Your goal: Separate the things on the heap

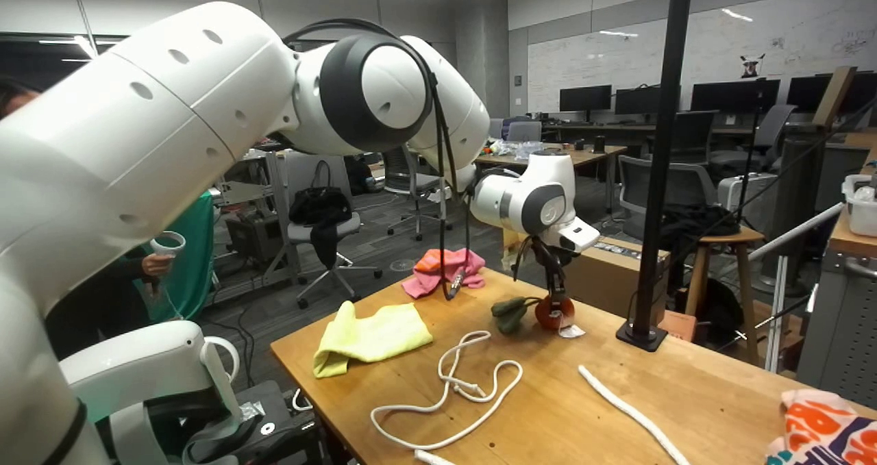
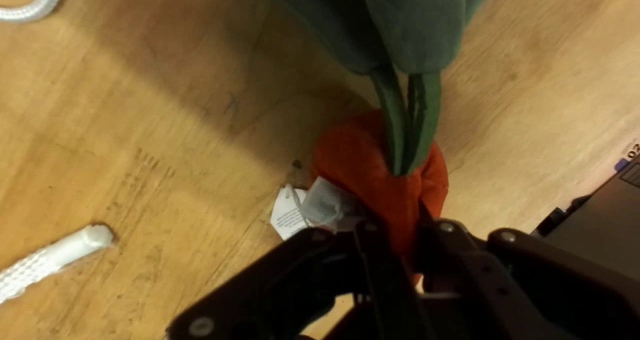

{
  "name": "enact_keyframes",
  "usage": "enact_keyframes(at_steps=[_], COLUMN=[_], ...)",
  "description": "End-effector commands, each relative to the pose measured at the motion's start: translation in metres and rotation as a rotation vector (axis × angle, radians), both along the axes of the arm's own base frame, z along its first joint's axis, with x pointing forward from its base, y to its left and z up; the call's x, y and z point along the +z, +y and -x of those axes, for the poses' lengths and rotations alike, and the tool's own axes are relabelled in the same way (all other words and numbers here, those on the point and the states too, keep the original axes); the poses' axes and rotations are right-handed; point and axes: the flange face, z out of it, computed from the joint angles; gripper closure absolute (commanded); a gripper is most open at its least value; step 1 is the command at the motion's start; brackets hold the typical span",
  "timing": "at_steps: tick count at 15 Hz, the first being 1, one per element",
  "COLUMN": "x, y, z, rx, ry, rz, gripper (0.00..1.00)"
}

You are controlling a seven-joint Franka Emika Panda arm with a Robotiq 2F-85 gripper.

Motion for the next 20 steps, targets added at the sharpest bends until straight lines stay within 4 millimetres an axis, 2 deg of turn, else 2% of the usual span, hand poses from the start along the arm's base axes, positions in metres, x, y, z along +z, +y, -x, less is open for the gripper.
enact_keyframes(at_steps=[1,4,8,9,10,11,14,18,20], x=[0.008,0.011,0.013,0.013,0.012,0.013,0.023,0.053,0.074], y=[0.021,0.041,0.052,0.053,0.053,0.053,0.055,0.063,0.069], z=[-0.008,-0.006,-0.005,-0.004,-0.004,-0.003,0.0,0.004,0.009], rx=[-0.017,0.009,0.024,0.026,0.034,0.043,0.076,0.135,0.177], ry=[-0.009,-0.019,-0.024,-0.023,-0.019,-0.014,-0.011,-0.033,-0.031], rz=[-0.067,-0.078,-0.092,-0.094,-0.094,-0.089,-0.073,-0.069,-0.062], gripper=[0.92,0.92,0.91,0.6,0.6,0.54,0.29,0.01,0.0])
